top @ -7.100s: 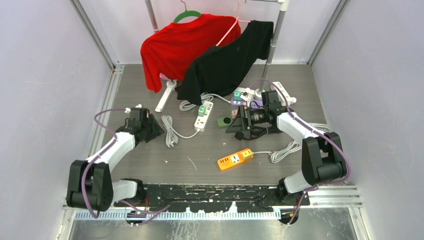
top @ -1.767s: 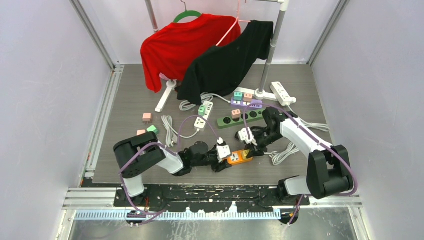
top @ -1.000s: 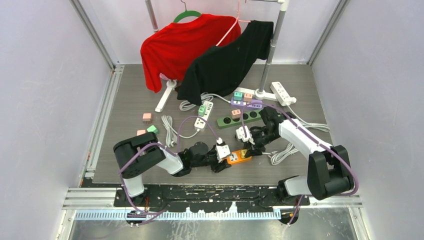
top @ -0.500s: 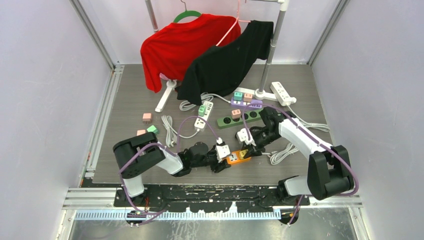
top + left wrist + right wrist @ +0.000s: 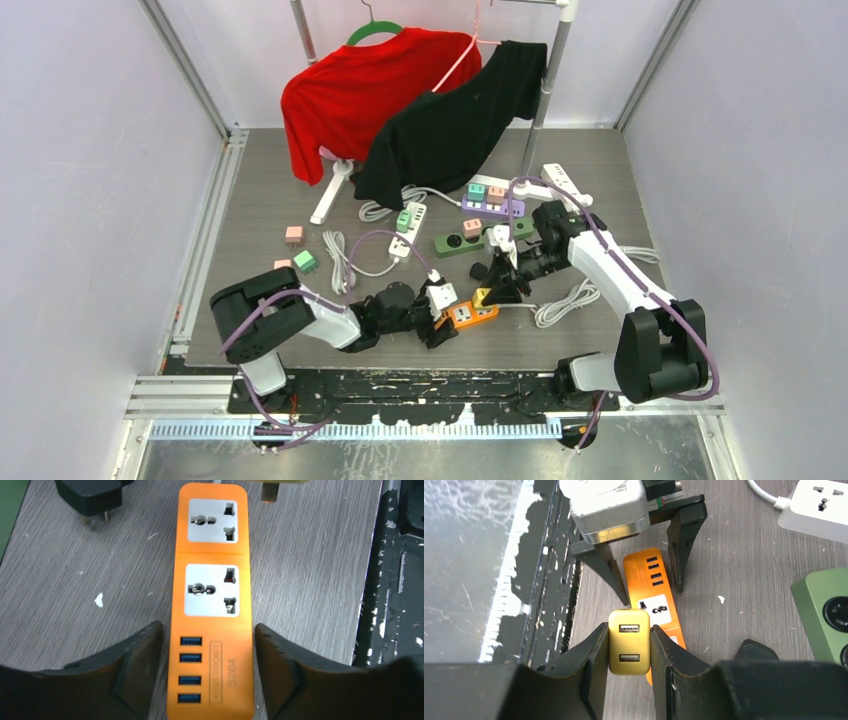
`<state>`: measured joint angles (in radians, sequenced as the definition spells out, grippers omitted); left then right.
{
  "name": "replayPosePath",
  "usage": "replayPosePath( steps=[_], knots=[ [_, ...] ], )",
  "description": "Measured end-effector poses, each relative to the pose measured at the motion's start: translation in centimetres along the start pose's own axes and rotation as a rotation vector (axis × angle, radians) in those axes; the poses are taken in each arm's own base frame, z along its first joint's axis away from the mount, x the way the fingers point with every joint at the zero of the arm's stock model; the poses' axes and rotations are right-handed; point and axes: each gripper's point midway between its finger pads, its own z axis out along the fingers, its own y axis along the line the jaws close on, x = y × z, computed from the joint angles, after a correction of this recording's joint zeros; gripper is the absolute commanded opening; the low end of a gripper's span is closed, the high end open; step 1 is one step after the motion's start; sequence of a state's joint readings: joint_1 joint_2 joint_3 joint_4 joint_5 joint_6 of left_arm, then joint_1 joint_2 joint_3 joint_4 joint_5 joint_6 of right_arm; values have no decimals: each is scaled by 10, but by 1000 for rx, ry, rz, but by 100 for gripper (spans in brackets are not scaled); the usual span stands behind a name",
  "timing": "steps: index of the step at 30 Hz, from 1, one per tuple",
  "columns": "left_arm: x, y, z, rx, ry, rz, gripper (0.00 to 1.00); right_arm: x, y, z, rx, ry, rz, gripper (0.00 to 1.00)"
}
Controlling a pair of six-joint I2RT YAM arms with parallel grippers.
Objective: Pull the plug off the socket
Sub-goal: Remove the plug from the socket.
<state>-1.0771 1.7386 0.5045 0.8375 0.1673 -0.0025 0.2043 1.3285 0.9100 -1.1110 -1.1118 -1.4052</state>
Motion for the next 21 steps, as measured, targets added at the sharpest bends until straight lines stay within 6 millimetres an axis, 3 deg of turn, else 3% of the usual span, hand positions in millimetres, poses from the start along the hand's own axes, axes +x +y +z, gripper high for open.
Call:
replayPosePath(
  steps=[3,11,13,17,21],
  knots=[
    [-4,1,-8,-14,1,-40,80,-6,-6,-1,29,-29,89,1],
    [-41,-3,-29,-15,-62,-99,85,-22,-29,-5,108,-109,324,1],
    [-49,-5,-37,-16,-75,-118,86,-26,-35,-6,127,-127,375,1],
    [-66,-5,-55,-40,-97,-164,99,-34,-49,-7,171,-167,496,1],
    [-85,0,-77,-81,-135,-234,100,-40,-59,-8,201,-202,607,1]
  ],
)
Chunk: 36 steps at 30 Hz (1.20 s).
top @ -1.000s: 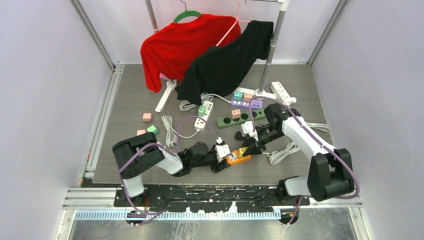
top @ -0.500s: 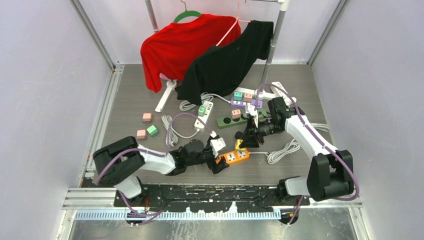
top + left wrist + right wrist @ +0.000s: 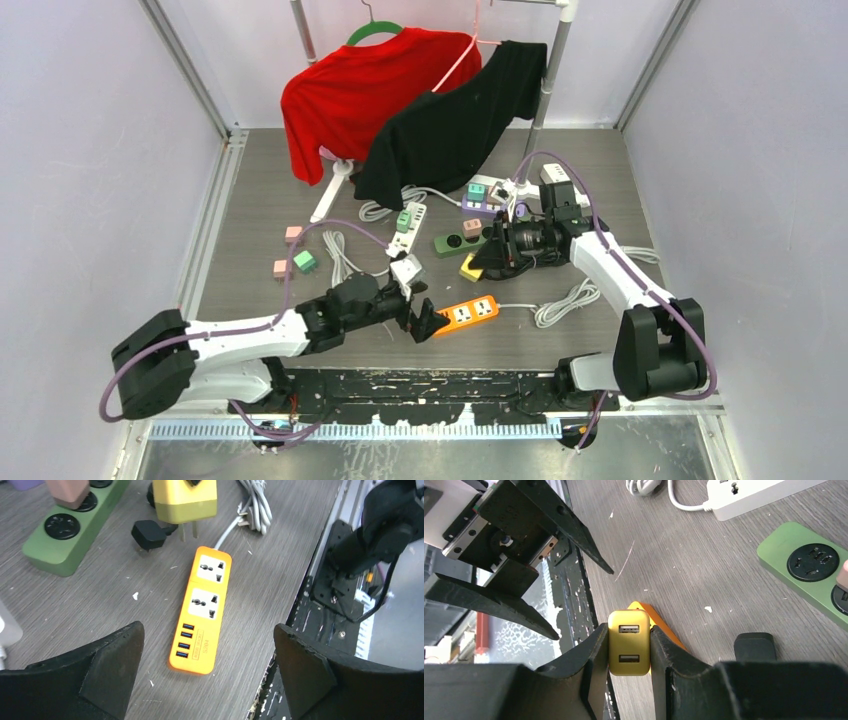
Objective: Pull the plug off the socket
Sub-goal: Remove the plug from the socket, then place the plug at the center of the board.
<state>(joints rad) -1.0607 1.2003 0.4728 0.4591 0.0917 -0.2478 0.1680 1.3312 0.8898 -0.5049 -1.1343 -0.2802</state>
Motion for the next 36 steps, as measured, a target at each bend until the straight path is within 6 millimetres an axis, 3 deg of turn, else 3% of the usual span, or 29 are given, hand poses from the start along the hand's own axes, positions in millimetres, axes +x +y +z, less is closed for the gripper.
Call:
replayPosePath(
  steps=[3,11,18,26,36],
  knots=[
    [-9,5,-9,-32,-14,-68,100,-5,-3,1,12,-14,51,1],
    [-7,17,-14,-128,46,-215,94,-8,-10,6,24,-29,191,1],
    [-30,28,-10,-245,92,-279,90,-4,-17,12,28,-19,321,1],
    [-37,28,4,-289,177,-217,91,-6,-18,12,33,-24,358,1],
    [-43,36,41,-346,247,-177,88,-6,-18,12,36,-25,368,1]
  ],
)
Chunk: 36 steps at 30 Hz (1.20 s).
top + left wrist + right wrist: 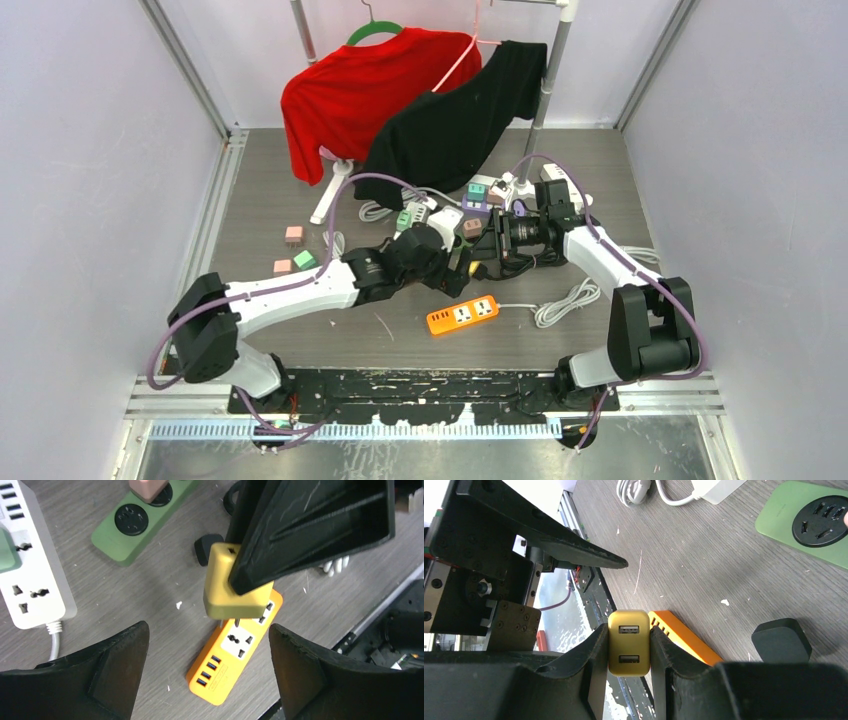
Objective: Pull the plug off the socket
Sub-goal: Place the plug at the center of the board.
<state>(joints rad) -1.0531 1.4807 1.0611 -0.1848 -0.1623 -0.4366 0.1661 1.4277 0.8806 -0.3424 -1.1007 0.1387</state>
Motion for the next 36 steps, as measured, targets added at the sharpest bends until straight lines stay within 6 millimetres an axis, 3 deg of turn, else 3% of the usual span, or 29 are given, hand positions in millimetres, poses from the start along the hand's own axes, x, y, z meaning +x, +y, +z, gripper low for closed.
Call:
replayPosePath(
  steps=[10,20,23,27,30,36],
  knots=[
    [-10,-3,17,-69,14,12,65,0,0,0,2,-2,-2,1],
    [-15,-9,37,-88,41,29,61,-1,-1,0,5,-4,-7,1],
    [-14,-8,39,-95,45,32,54,-1,-1,0,5,-4,-7,1],
    [-13,-11,38,-89,47,40,15,-2,-2,1,4,-5,-7,3],
    [-12,-12,38,-87,50,58,0,-2,-3,1,5,-3,2,9],
    [-12,-10,38,-90,41,63,0,-1,-4,2,4,-1,0,37]
  ],
)
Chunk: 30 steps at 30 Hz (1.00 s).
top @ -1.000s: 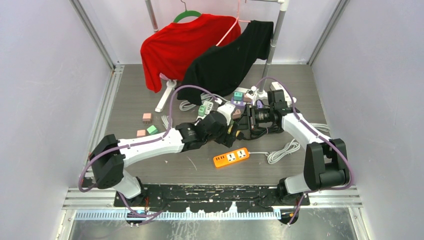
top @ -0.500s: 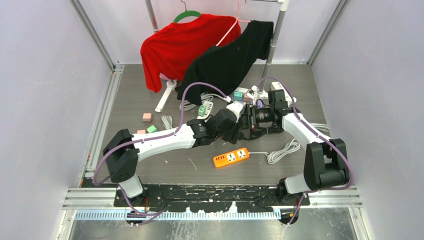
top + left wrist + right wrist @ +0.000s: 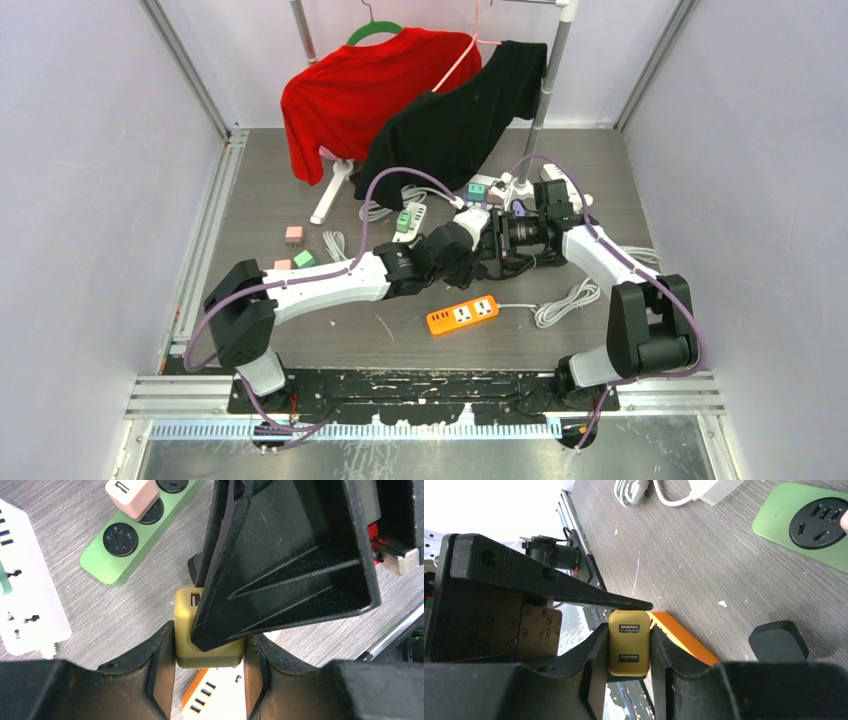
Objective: Pull the plug off the socket
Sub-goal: Place the plug at the center of the board.
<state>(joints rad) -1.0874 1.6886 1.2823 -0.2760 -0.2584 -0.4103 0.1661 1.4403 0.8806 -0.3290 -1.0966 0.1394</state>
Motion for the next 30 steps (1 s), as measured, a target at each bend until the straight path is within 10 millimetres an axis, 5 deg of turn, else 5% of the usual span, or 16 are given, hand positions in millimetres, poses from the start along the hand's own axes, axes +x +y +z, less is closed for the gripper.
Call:
replayPosePath(
  steps=[7,18,30],
  knots=[
    [23,19,-14,-24,-13,-1,0,11,3,-1,-33,34,-44,61],
    [82,85,-48,-176,21,-116,0,22,3,-5,-46,70,-123,62],
    [104,188,-108,-374,-92,-430,0,22,1,-5,-42,72,-146,61]
  ],
)
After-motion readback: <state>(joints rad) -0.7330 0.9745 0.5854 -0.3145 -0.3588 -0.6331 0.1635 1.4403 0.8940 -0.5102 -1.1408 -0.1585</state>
